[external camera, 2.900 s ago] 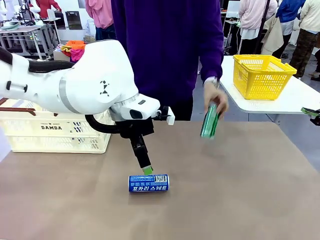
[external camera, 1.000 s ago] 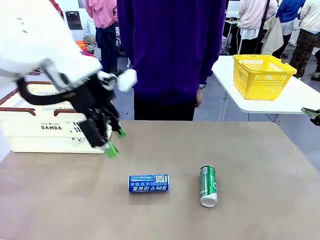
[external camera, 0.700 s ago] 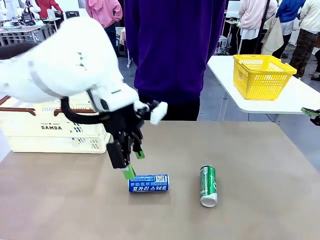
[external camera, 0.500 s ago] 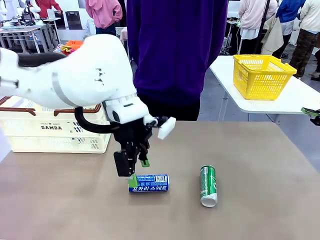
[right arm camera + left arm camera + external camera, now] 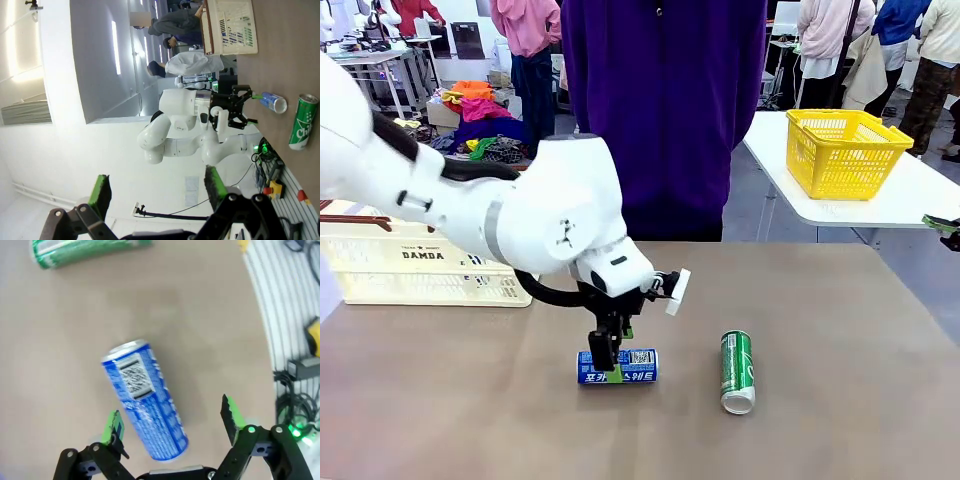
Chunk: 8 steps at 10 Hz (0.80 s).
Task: Place the drinks into the Shopping basket.
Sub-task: Pick up one drink and place it into the Shopping basket.
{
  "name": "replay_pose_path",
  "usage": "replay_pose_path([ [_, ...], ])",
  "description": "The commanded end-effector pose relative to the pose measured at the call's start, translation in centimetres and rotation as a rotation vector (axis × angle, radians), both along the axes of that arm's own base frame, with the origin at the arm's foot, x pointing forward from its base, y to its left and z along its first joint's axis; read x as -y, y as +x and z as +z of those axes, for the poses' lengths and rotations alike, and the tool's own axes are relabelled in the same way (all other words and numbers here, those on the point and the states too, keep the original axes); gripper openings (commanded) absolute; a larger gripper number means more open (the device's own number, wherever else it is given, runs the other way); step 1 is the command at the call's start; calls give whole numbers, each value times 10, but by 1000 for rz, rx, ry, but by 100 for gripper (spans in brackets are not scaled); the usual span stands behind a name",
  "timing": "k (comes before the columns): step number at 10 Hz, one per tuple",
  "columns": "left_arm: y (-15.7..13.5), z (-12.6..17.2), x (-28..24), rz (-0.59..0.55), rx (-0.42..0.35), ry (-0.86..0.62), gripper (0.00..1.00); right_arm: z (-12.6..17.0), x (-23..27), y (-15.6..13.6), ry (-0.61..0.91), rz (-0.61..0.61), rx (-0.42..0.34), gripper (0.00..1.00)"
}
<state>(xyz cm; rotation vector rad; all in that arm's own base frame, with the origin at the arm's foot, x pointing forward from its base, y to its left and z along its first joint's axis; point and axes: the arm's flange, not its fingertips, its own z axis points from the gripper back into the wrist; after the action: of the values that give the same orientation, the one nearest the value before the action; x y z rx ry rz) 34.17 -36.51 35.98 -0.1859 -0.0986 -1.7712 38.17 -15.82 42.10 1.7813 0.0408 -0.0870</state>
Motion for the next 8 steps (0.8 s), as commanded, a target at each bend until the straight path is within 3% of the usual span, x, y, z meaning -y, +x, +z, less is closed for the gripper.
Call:
replay_pose_path([
  [1, 2, -14, 12, 112, 88, 55, 100, 5, 3, 1, 14, -4, -14, 100],
  [3, 9, -25, 16, 140, 130, 101, 100, 5, 3, 1, 14, -4, -14, 100],
  [8, 11, -56, 13, 148, 78, 154, 100, 5, 3, 1, 14, -4, -14, 100],
])
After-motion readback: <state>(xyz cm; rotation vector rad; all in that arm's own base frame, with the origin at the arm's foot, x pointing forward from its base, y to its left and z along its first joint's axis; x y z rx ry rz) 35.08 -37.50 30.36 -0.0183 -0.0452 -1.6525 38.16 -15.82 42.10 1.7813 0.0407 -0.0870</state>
